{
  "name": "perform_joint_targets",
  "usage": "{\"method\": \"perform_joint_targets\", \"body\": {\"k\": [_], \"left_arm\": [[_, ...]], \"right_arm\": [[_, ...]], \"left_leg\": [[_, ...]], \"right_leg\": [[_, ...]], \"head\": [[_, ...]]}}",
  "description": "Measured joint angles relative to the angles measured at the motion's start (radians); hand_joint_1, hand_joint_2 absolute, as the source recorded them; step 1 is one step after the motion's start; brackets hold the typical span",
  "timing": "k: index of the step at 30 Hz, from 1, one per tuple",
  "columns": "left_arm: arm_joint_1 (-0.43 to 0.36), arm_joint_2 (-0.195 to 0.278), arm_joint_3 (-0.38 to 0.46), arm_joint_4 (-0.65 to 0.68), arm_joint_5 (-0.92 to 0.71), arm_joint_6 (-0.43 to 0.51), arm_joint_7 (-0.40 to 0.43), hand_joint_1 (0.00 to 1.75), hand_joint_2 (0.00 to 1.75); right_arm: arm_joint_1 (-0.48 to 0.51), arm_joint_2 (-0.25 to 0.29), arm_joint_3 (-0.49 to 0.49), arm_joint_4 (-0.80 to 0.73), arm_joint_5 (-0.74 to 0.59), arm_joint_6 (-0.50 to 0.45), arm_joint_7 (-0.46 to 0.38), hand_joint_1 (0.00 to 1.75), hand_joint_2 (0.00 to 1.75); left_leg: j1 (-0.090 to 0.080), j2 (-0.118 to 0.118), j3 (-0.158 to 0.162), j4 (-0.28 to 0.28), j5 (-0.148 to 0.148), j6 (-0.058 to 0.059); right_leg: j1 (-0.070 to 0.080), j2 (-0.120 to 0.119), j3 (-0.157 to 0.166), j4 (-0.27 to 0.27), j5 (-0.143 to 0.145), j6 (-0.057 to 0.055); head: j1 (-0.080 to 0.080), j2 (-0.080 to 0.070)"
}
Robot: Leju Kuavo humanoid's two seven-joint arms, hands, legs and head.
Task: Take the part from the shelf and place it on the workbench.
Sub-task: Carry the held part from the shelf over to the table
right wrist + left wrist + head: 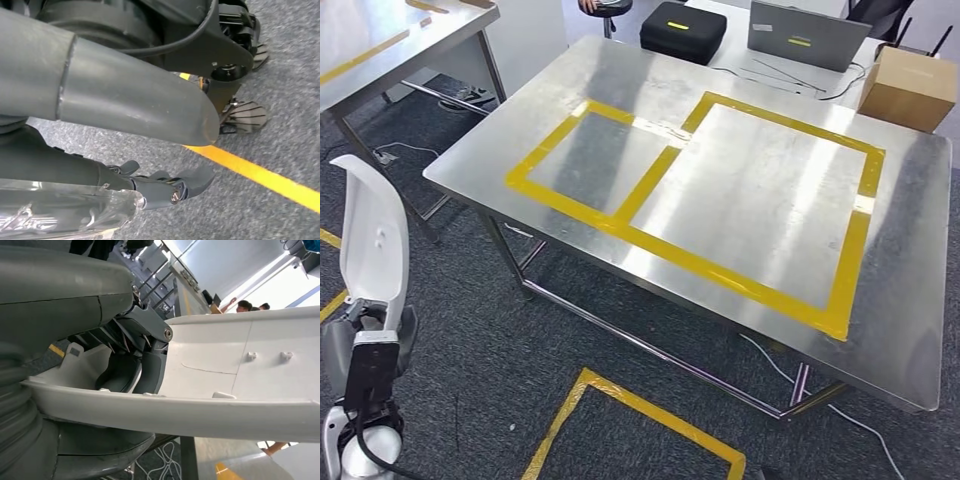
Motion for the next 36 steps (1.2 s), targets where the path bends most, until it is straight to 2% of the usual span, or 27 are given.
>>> {"method": "perform_joint_targets", "body": {"k": [2,3,4,5,7,8,9,11,13,14,15,16,18,19,20,22,23,24,25,28,29,30,31,33,34,35,36], "left_arm": [[0.000,0.000,0.001,0.000,0.000,0.000,-0.001,1.55,1.75],[0.000,0.000,0.001,0.001,0.000,0.000,-0.001,1.55,1.75],[0.001,0.000,0.002,0.001,0.000,0.000,-0.001,1.55,1.75],[0.001,0.000,0.002,0.001,0.000,0.000,-0.001,1.55,1.75],[0.001,0.000,0.003,0.002,0.000,-0.001,-0.001,1.55,1.75],[0.000,0.000,0.004,0.002,0.000,-0.001,-0.001,1.55,1.75],[0.000,0.000,0.005,0.002,0.000,-0.002,-0.002,1.55,1.75],[-0.001,0.000,0.006,0.003,0.000,-0.002,-0.002,1.55,1.75],[-0.002,-0.002,0.007,0.003,0.000,-0.003,-0.002,1.55,1.75],[-0.003,-0.002,0.008,0.003,0.000,-0.003,-0.002,1.55,1.75],[-0.005,-0.002,0.008,0.003,0.000,-0.003,-0.002,1.55,1.75],[-0.006,-0.001,0.009,0.004,0.000,-0.002,-0.003,1.55,1.75],[-0.007,0.000,0.010,0.005,0.000,-0.002,-0.003,1.55,1.75],[-0.007,0.000,0.010,0.007,0.000,-0.003,-0.003,1.55,1.75],[-0.007,0.000,0.011,0.007,0.001,-0.003,-0.003,1.55,1.75],[-0.007,0.000,0.011,0.008,0.001,-0.003,-0.003,1.55,1.75],[-0.007,0.000,0.012,0.008,0.002,-0.003,-0.003,1.55,1.75],[-0.007,0.000,0.012,0.009,0.002,-0.003,-0.003,1.55,1.75],[-0.008,0.000,0.012,0.010,0.002,-0.003,-0.003,1.55,1.75],[-0.007,-0.001,0.013,0.012,0.002,-0.003,-0.004,1.55,1.75],[-0.007,-0.001,0.013,0.012,0.003,-0.003,-0.004,1.55,1.75],[-0.008,-0.002,0.014,0.012,0.003,-0.003,-0.004,1.55,1.75],[-0.008,-0.002,0.014,0.012,0.003,-0.003,-0.005,1.55,1.75],[-0.008,-0.003,0.015,0.013,0.003,-0.003,-0.005,1.55,1.75],[-0.008,-0.003,0.015,0.014,0.003,-0.003,-0.005,1.55,1.75],[-0.008,-0.003,0.015,0.014,0.003,-0.003,-0.005,1.55,1.75],[-0.008,-0.003,0.016,0.015,0.003,-0.003,-0.005,1.55,1.75]], "right_arm": [[0.000,0.000,0.000,0.000,0.001,0.001,0.000,0.00,0.00],[0.002,0.000,0.000,0.000,0.001,0.002,0.000,0.00,0.00],[0.003,0.000,0.000,0.000,0.002,0.002,0.000,0.00,0.00],[0.004,0.000,0.000,0.000,0.002,0.003,0.000,0.00,0.00],[0.004,0.000,0.000,0.000,0.003,0.004,0.000,0.00,0.00],[0.004,0.000,0.000,0.001,0.004,0.005,0.000,0.00,0.00],[0.002,0.000,0.000,0.001,0.005,0.005,0.000,0.00,0.00],[0.002,0.000,0.000,0.002,0.006,0.006,0.001,0.00,0.00],[0.003,0.000,0.000,0.002,0.007,0.006,0.001,0.00,0.00],[0.003,0.000,0.000,0.003,0.007,0.006,0.000,0.00,0.00],[0.002,0.000,0.000,0.003,0.008,0.006,0.000,0.00,0.00],[0.001,0.000,0.000,0.003,0.008,0.006,0.000,0.00,0.00],[0.000,0.000,0.000,0.003,0.009,0.006,0.000,0.00,0.00],[0.001,0.000,0.000,0.003,0.010,0.007,0.000,0.00,0.00],[0.002,0.000,0.000,0.003,0.011,0.007,0.000,0.00,0.00],[0.003,0.000,0.000,0.003,0.012,0.008,0.000,0.00,0.00],[0.002,0.000,0.000,0.003,0.013,0.008,0.000,0.00,0.00],[0.001,-0.001,0.000,0.003,0.013,0.008,-0.001,0.00,0.00],[0.000,-0.001,0.000,0.003,0.014,0.008,-0.001,0.00,0.00],[0.000,-0.002,0.000,0.003,0.016,0.008,0.000,0.00,0.00],[0.000,-0.002,0.000,0.003,0.017,0.008,0.000,0.00,0.00],[-0.001,-0.002,0.000,0.003,0.018,0.009,0.000,0.00,0.00],[-0.001,-0.001,0.000,0.003,0.018,0.009,0.001,0.00,0.00],[0.000,-0.001,0.000,0.003,0.018,0.009,0.001,0.00,0.00],[0.001,-0.001,0.000,0.003,0.018,0.009,0.001,0.00,0.00],[0.003,-0.001,0.000,0.003,0.018,0.009,0.002,0.00,0.00],[0.004,-0.001,0.000,0.003,0.018,0.009,0.002,0.00,0.00]], "left_leg": [[-0.003,0.001,0.007,0.000,-0.008,0.008],[-0.005,0.001,0.012,0.000,-0.012,0.010],[-0.006,0.000,0.017,0.000,-0.017,0.010],[-0.007,-0.001,0.025,0.000,-0.023,0.010],[-0.008,-0.002,0.045,0.000,-0.037,0.005],[-0.010,-0.002,0.052,0.002,-0.044,0.001],[-0.011,-0.002,0.056,0.002,-0.050,-0.004],[-0.012,-0.001,0.057,0.000,-0.055,-0.015],[-0.010,0.000,0.061,0.000,-0.063,-0.027],[-0.009,0.000,0.054,0.019,-0.075,-0.033],[-0.009,0.000,0.034,0.060,-0.094,-0.038],[-0.008,0.000,0.000,0.122,-0.118,-0.041],[-0.007,0.000,-0.087,0.253,-0.154,-0.046],[-0.007,0.000,-0.117,0.284,-0.148,-0.047],[-0.007,0.000,-0.127,0.277,-0.120,-0.048],[-0.004,0.000,-0.093,0.168,-0.026,-0.049],[-0.004,0.000,-0.067,0.104,0.006,-0.051],[-0.002,0.000,-0.047,0.058,0.022,-0.048],[-0.002,-0.001,-0.036,0.031,0.023,-0.042],[-0.002,-0.002,-0.030,0.021,0.006,-0.017],[-0.001,-0.002,-0.026,0.020,0.003,-0.009],[-0.001,-0.001,-0.021,0.019,-0.001,-0.002],[-0.002,-0.001,-0.015,0.019,-0.005,0.004],[-0.006,0.000,-0.004,0.019,-0.017,0.011],[-0.008,-0.001,0.004,0.019,-0.024,0.012],[-0.009,-0.002,0.014,0.019,-0.031,0.012],[-0.010,-0.004,0.027,0.019,-0.040,0.011]], "right_leg": [[0.000,-0.003,-0.078,0.143,-0.056,0.003],[0.000,-0.003,-0.113,0.196,-0.067,0.003],[0.000,-0.003,-0.132,0.216,-0.057,0.003],[0.000,-0.003,-0.131,0.194,-0.027,0.001],[0.002,-0.005,-0.081,0.065,0.060,-0.006],[0.003,-0.006,-0.053,0.000,0.089,-0.010],[0.005,-0.006,-0.034,-0.042,0.103,-0.013],[0.009,-0.005,-0.024,-0.064,0.097,-0.021],[0.007,-0.004,-0.017,-0.071,0.093,-0.033],[0.005,-0.004,-0.010,-0.076,0.091,-0.039],[0.002,-0.004,-0.002,-0.080,0.089,-0.044],[0.002,-0.004,0.003,-0.081,0.085,-0.048],[0.001,-0.003,0.012,-0.082,0.076,-0.051],[0.000,-0.003,0.019,-0.082,0.071,-0.050],[-0.001,-0.002,0.027,-0.082,0.065,-0.049],[-0.004,0.000,0.045,-0.082,0.050,-0.042],[-0.002,0.002,0.052,-0.080,0.042,-0.036],[0.000,0.004,0.054,-0.079,0.034,-0.030],[0.003,0.005,0.055,-0.079,0.028,-0.024],[0.004,0.004,0.062,-0.085,0.018,-0.009],[0.004,0.001,0.058,-0.069,0.008,-0.005],[0.003,-0.001,0.042,-0.032,-0.010,-0.001],[0.003,-0.003,0.011,0.028,-0.036,0.001],[0.003,-0.005,-0.075,0.172,-0.082,0.001],[0.004,-0.005,-0.108,0.214,-0.083,0.000],[0.004,-0.005,-0.123,0.216,-0.061,-0.002],[0.005,-0.005,-0.117,0.177,-0.020,-0.005]], "head": [[0.004,0.000],[0.004,0.000],[0.004,0.000],[0.004,0.000],[0.004,0.000],[0.004,0.000],[0.004,0.000],[0.002,0.000],[0.000,0.000],[-0.003,0.000],[-0.005,0.000],[-0.007,0.000],[-0.009,0.000],[-0.010,0.000],[-0.010,0.000],[-0.010,0.000],[-0.012,0.000],[-0.015,0.000],[-0.015,0.000],[-0.011,0.000],[-0.009,0.000],[-0.007,0.000],[-0.004,0.000],[-0.002,0.000],[-0.002,0.000],[-0.002,0.000],[-0.002,0.000]]}}
